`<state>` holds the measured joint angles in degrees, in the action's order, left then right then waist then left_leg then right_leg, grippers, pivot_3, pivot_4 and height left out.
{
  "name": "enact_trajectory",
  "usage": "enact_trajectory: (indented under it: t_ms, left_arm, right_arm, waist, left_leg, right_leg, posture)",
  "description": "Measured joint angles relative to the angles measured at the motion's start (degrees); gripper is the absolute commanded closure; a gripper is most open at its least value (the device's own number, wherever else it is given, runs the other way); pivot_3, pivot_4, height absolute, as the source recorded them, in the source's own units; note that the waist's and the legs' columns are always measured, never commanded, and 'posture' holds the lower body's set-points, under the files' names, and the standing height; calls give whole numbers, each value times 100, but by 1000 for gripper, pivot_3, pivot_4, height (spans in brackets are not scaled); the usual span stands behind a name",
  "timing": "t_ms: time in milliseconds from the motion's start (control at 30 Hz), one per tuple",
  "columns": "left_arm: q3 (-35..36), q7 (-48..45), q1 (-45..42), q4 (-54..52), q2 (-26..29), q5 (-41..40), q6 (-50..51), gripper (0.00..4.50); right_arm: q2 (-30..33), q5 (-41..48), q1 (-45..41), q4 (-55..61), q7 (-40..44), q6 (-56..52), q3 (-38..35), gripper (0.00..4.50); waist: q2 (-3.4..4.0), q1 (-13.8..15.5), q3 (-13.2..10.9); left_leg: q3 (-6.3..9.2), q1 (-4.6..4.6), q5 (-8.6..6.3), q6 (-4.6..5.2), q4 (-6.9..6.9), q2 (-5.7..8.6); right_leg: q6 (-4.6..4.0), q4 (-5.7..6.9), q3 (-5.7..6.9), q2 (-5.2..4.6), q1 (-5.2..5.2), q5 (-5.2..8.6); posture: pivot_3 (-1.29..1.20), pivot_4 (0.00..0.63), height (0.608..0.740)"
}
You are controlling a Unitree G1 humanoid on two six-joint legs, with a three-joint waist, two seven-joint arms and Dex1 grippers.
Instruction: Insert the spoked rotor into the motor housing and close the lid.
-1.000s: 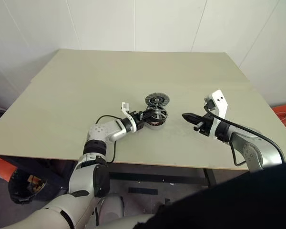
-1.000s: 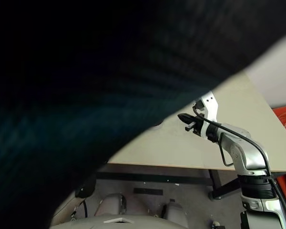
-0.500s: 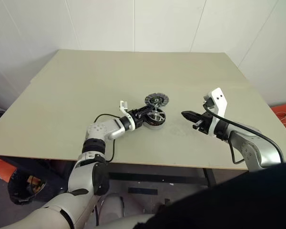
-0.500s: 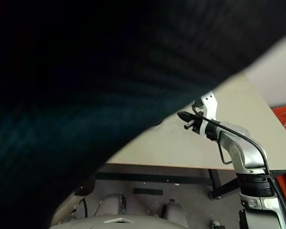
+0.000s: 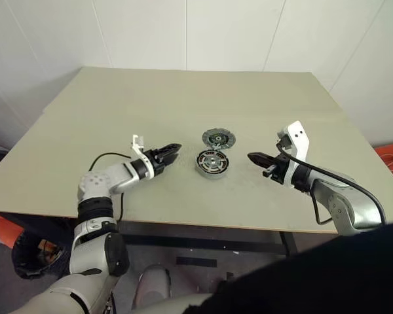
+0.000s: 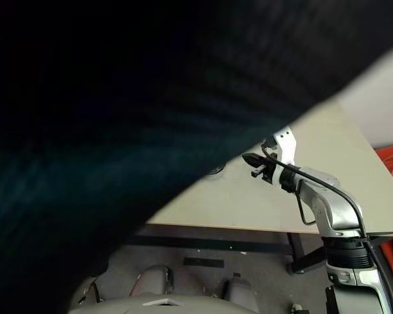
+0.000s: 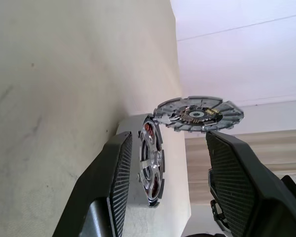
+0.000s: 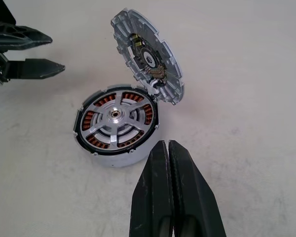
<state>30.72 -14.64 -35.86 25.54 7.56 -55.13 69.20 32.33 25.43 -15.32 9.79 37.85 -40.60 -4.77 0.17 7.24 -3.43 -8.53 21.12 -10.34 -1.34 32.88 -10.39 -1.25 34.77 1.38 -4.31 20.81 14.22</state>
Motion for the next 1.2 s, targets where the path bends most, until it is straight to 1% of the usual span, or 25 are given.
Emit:
enact_trajectory:
  t_ms: [100,200,300,367,400,533,733,867,1000,1200]
  left_arm:
    - [-59,8,7,-220,-15,6,-64,1969]
    - [-154,20,45,-356,-130,44,-209,1969]
    - [-701,-106,237,-702,-129,390,-536,1969]
    - [-1211,-345,431,-1120,-12,677,-787,1969]
    - [-1349,-428,451,-1259,23,752,-845,1969]
    - [-1684,-753,445,-1689,285,933,-1076,1969]
    - [-2218,-1149,466,-1812,615,1358,-1393,1969]
    - [-2436,-1300,466,-1900,780,1625,-1632,1969]
    - [-2474,-1362,465,-1901,788,1738,-1743,1969]
    - [-2477,-1407,465,-1894,782,1841,-1799,1969]
  right_arm:
    - [-113,-14,-79,-21,-16,10,107,4500]
    - [-470,-177,-357,-296,-215,92,274,4500]
    - [-848,-355,-622,-612,-436,128,543,4500]
    - [-1025,-557,-803,-860,-577,165,723,4500]
    - [-1069,-626,-849,-942,-612,172,789,4500]
    - [-1342,-830,-1004,-1296,-683,259,1016,4500]
    - [-1654,-1102,-1153,-1814,-832,438,1086,4500]
    - [-1759,-1228,-1120,-1909,-906,644,1105,4500]
    - [-1820,-1301,-1069,-1939,-944,751,1099,4500]
    - [-1745,-1240,-1047,-1507,-902,345,1050,4500]
  waist:
    - [0,-6,0]
    - [0,-23,0]
    - [0,-35,0]
    - [0,-28,-1]
    - [0,-28,-1]
    - [0,-20,-1]
    - [0,-31,-1]
    - [0,-37,-1]
    - [0,-46,-1]
    - [1,-45,-1]
  left_leg:
    - [-1,0,0,0,-1,0]
    - [-1,1,2,-3,-1,-1]
    - [-1,8,3,-5,-5,-4]
    - [0,20,3,-5,-6,-5]
    - [-1,27,3,-6,-6,-3]
    - [-1,33,3,-5,-6,-1]
    - [0,30,5,-9,-4,-3]
    - [-1,15,5,-11,-6,-4]
    - [-1,2,7,-14,-6,-4]
    - [-1,11,8,-15,-7,-3]
  right_leg:
    - [0,0,0,0,1,0]
    - [0,1,0,1,4,0]
    - [0,2,0,2,13,0]
    - [0,1,2,2,24,0]
    - [0,1,2,2,30,0]
    - [0,1,3,2,33,-1]
    - [1,5,3,2,33,-1]
    - [2,5,1,3,21,-1]
    - [2,8,0,3,10,-1]
    - [2,9,0,3,18,-2]
  posture:
    - [0,0,740]
    - [0,0,740]
    - [0,0,740]
    - [0,0,740]
    - [0,0,740]
    - [0,0,740]
    - [0,0,740]
    - [0,0,740]
    - [0,0,740]
    - [0,0,740]
